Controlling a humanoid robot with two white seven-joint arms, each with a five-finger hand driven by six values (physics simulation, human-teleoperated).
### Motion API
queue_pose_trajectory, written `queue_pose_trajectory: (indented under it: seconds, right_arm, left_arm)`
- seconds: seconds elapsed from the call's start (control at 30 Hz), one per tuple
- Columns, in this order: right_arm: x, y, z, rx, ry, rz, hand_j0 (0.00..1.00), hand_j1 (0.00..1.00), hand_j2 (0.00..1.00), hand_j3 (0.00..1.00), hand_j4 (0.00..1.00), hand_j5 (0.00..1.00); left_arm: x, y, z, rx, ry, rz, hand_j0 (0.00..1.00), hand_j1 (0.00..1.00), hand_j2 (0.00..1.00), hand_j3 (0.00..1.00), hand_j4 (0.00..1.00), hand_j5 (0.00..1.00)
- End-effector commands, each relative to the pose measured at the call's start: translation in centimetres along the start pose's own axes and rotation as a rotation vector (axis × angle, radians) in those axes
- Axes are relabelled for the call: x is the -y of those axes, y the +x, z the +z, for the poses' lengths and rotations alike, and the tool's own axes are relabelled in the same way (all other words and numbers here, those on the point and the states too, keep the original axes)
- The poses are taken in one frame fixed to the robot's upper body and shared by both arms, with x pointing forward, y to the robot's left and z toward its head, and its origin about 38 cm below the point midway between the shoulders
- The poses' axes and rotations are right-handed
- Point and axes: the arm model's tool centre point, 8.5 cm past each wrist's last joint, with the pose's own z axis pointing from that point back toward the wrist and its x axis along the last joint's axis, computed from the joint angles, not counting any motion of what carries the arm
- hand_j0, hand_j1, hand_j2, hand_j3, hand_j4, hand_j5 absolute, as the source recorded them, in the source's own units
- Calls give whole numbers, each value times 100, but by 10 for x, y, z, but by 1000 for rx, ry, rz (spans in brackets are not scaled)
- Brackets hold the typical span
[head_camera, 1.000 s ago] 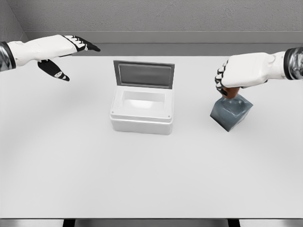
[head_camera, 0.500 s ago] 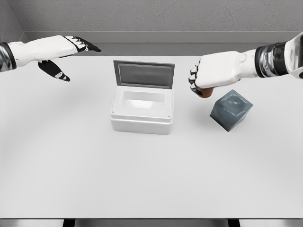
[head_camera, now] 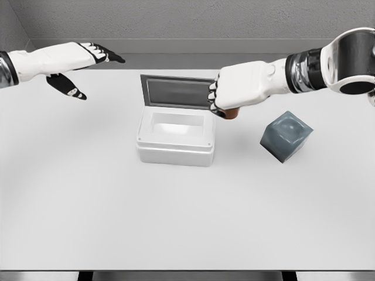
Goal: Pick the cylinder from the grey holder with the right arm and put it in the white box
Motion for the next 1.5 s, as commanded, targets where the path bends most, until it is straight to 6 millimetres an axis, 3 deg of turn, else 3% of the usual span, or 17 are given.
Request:
queue_pose_trajectory:
  seconds: [0.0, 0.47, 0.93, 0.97, 1.0, 1.03, 1.1, 1.33, 1.47]
  right_arm:
    - [5, 1, -7, 8, -8, 6, 43, 43, 43, 43, 43, 43]
    - [36, 3, -40, 51, -54, 50, 43, 43, 43, 43, 43, 43]
    - [26, -5, -56, 43, -18, 23, 47, 47, 47, 47, 47, 47]
    - [26, -5, -56, 43, -15, 27, 56, 56, 56, 56, 56, 56]
    - [26, -5, -57, 38, -10, 35, 88, 88, 88, 88, 88, 88]
    - [28, -4, -57, 38, -14, 39, 99, 99, 99, 99, 99, 99]
    - [27, -5, -57, 37, -14, 36, 99, 99, 99, 99, 99, 99]
    - [31, -3, -56, 40, -26, 41, 99, 99, 99, 99, 99, 99]
    - [41, 15, -31, 52, -57, 111, 99, 99, 99, 99, 99, 99]
  left_arm:
    - [-3, 4, -1, 9, 7, -6, 100, 100, 100, 100, 100, 100]
    - [-9, 9, -1, 22, 18, -23, 100, 100, 100, 100, 100, 100]
    - [-12, 9, 3, 19, 15, -37, 100, 100, 100, 100, 100, 100]
    - [-14, 12, 3, 25, 18, -44, 100, 100, 100, 100, 100, 100]
    - [-13, 13, 3, 29, 18, -44, 100, 100, 100, 100, 100, 100]
    - [-13, 11, 7, 21, 13, -46, 100, 100, 100, 100, 100, 100]
    - [-11, 7, 15, 3, 0, -47, 100, 100, 100, 100, 100, 100]
    - [-10, 13, 11, 21, -10, -58, 100, 100, 100, 100, 100, 100]
    - [-18, 21, 4, 45, -3, -81, 100, 100, 100, 100, 100, 100]
